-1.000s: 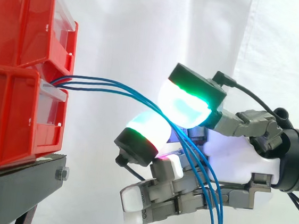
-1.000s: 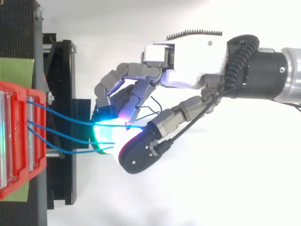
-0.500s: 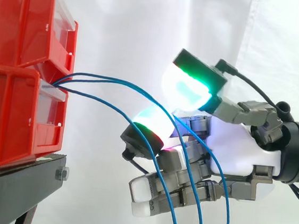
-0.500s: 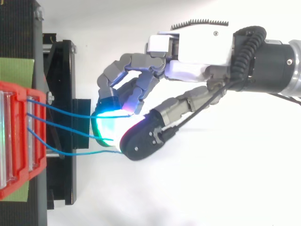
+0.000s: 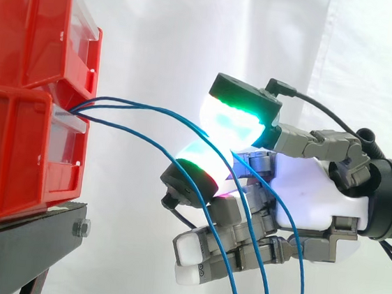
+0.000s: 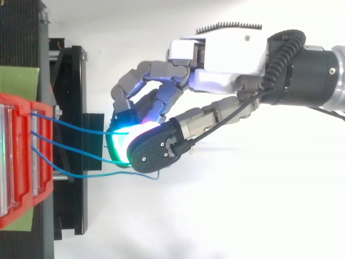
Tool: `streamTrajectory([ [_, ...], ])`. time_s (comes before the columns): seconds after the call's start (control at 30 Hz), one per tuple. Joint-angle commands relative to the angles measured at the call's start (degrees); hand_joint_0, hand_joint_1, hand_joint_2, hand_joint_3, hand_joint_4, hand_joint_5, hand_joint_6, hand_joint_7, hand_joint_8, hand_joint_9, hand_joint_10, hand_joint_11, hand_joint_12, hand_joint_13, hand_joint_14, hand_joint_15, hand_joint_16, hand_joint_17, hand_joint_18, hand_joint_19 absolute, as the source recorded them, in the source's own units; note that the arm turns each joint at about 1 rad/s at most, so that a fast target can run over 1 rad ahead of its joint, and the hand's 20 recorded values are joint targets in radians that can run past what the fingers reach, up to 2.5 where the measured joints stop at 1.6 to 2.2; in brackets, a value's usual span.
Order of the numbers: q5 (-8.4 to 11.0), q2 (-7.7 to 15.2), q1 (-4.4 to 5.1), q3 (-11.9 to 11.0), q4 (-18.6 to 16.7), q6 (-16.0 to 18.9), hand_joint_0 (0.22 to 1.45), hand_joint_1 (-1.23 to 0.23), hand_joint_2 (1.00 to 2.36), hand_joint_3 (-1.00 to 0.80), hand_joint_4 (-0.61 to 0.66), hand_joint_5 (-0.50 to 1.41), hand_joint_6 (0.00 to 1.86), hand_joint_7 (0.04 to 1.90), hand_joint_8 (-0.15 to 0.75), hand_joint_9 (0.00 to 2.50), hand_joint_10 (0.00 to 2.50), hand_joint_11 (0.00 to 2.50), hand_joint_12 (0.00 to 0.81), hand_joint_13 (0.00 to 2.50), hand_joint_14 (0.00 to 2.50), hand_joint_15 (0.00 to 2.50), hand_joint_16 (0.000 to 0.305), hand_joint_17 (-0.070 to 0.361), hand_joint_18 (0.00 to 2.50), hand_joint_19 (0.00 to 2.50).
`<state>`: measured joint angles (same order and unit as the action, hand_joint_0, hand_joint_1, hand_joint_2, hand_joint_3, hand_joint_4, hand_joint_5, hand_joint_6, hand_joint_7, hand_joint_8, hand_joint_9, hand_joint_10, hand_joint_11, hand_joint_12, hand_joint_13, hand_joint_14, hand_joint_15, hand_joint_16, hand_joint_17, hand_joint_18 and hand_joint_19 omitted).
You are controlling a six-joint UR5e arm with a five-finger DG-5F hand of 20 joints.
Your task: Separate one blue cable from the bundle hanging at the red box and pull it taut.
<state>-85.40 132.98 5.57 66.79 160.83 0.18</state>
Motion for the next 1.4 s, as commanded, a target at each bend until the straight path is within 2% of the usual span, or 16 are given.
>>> streamTrajectory([
  [0.0, 0.06, 0.0, -0.04, 0.0, 0.0, 0.0, 0.64, -0.8, 1.02, -0.26, 0.15, -0.19, 0.93, 1.13, 0.346, 0.95, 0.02, 0.84, 0.306, 0.88, 0.02, 0.46, 0.025, 0.056, 0.62, 0.34],
  [0.03, 0.06, 0.0, -0.04, 0.0, 0.0, 0.0, 0.65, -0.8, 1.01, -0.3, 0.16, -0.19, 0.92, 1.13, 0.343, 0.95, 0.02, 0.83, 0.306, 0.88, 0.02, 0.46, 0.025, 0.056, 0.62, 0.33],
  [0.07, 0.06, 0.0, -0.04, 0.0, 0.0, -0.1, 0.66, -0.81, 1.01, -0.43, 0.17, -0.19, 0.92, 1.11, 0.341, 0.95, 0.02, 0.83, 0.305, 0.88, 0.02, 0.46, 0.025, 0.056, 0.63, 0.34],
  [0.13, 0.06, 0.0, -0.04, 0.0, 0.0, -0.1, 0.64, -0.81, 1.0, -0.5, 0.18, -0.18, 0.92, 1.11, 0.341, 0.96, 0.02, 0.83, 0.301, 0.88, 0.02, 0.47, 0.025, 0.056, 0.63, 0.34],
  [0.27, 0.15, 0.0, -0.04, 0.0, 0.0, -0.1, 0.53, -0.66, 1.0, -0.5, 0.18, -0.17, 0.9, 1.11, 0.35, 0.98, 0.02, 0.83, 0.311, 0.89, 0.02, 0.47, 0.027, 0.062, 0.65, 0.35],
  [0.37, 0.15, 0.0, -0.04, 0.0, 0.0, -0.1, 0.53, -0.46, 1.0, -0.5, 0.18, -0.16, 0.89, 1.12, 0.352, 1.0, 0.02, 0.81, 0.313, 0.9, 0.02, 0.47, 0.028, 0.063, 0.65, 0.36],
  [0.5, 0.15, -0.1, -0.04, 0.0, 0.4, -0.2, 0.58, -0.38, 1.0, -0.5, 0.17, -0.16, 0.86, 1.1, 0.345, 1.01, 0.02, 0.81, 0.306, 0.9, 0.02, 0.48, 0.027, 0.06, 0.64, 0.38],
  [0.6, 0.23, -0.4, -0.13, 0.0, 0.6, -0.4, 0.6, -0.39, 1.0, -0.5, 0.17, -0.16, 0.86, 1.12, 0.342, 1.02, 0.02, 0.82, 0.304, 0.9, 0.02, 0.48, 0.026, 0.059, 0.64, 0.38],
  [0.83, 2.52, -2.1, -0.3, 0.0, 3.3, -1.4, 0.6, -0.6, 1.02, -0.3, 0.22, -0.16, 0.87, 1.28, 0.357, 1.01, 0.02, 0.82, 0.314, 0.9, 0.02, 0.48, 0.028, 0.063, 0.66, 0.39],
  [0.97, 4.45, -2.6, -0.57, 0.0, 4.1, -2.4, 0.6, -0.73, 1.02, -0.2, 0.21, -0.17, 0.9, 1.25, 0.357, 0.99, 0.02, 0.84, 0.317, 0.9, 0.02, 0.48, 0.029, 0.065, 0.66, 0.39],
  [1.1, 4.8, -2.6, -0.57, 0.0, 3.9, -2.5, 0.61, -0.75, 1.02, -0.2, 0.2, -0.17, 0.92, 1.2, 0.357, 0.98, 0.02, 0.84, 0.314, 0.89, 0.02, 0.49, 0.029, 0.066, 0.67, 0.4],
  [1.2, 4.8, -2.6, -0.21, 0.0, 4.1, -2.6, 0.57, -0.66, 1.01, -0.42, 0.2, -0.17, 0.92, 1.12, 0.355, 0.99, 0.02, 0.83, 0.32, 0.9, 0.02, 0.49, 0.03, 0.068, 0.67, 0.41],
  [1.23, 4.8, -2.6, -0.21, 0.0, 4.1, -2.6, 0.56, -0.56, 1.0, -0.48, 0.2, -0.17, 0.91, 1.12, 0.355, 1.0, 0.02, 0.83, 0.321, 0.9, 0.02, 0.49, 0.031, 0.07, 0.67, 0.41],
  [1.37, 4.89, -2.5, -0.21, 0.0, 4.1, -2.9, 0.56, -0.32, 1.0, -0.5, 0.19, -0.17, 0.87, 1.11, 0.355, 1.01, 0.02, 0.81, 0.322, 0.89, 0.02, 0.49, 0.031, 0.071, 0.67, 0.42],
])
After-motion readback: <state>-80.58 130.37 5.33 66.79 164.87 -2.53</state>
